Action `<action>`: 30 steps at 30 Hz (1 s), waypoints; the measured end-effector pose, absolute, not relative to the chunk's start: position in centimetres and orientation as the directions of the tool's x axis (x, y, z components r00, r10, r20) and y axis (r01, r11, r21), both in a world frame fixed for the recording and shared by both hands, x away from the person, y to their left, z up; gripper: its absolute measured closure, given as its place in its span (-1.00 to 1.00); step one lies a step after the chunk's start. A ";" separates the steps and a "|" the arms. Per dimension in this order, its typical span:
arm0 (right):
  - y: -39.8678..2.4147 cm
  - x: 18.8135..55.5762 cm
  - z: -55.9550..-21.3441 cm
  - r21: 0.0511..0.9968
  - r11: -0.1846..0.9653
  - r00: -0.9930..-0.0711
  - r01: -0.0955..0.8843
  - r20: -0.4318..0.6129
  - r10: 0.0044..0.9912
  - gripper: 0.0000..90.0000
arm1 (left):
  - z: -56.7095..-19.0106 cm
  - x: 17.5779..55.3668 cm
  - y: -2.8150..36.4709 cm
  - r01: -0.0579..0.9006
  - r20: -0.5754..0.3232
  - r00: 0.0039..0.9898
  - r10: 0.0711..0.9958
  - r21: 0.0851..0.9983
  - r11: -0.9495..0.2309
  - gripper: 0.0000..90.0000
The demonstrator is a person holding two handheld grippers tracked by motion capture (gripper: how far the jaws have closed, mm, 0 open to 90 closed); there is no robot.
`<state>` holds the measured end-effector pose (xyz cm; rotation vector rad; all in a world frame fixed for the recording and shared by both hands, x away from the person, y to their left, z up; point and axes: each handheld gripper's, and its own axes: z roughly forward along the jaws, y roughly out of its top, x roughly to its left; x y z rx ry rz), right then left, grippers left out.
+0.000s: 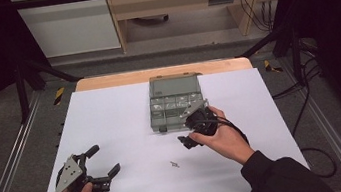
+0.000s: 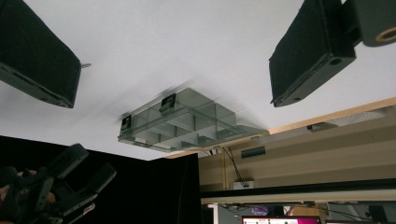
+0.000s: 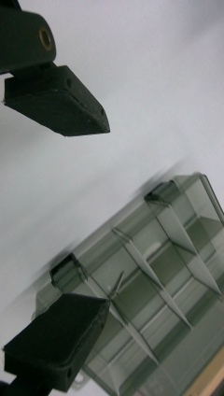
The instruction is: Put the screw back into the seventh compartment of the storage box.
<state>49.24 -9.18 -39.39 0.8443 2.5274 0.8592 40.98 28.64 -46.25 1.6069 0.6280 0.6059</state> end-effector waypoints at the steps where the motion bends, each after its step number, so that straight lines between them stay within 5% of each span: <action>1: -9.0 49.0 -39.8 0.624 0.650 -0.771 0.434 -0.116 0.626 -0.70 | -46.2 41.0 28.6 0.058 0.033 0.714 0.699 0.993 -0.107 -0.96; 30: -6.3 47.1 -44.0 0.533 0.714 -0.833 0.454 -0.031 0.552 -0.85 | -46.2 40.9 28.7 0.053 0.036 0.715 0.698 0.993 -0.106 -0.96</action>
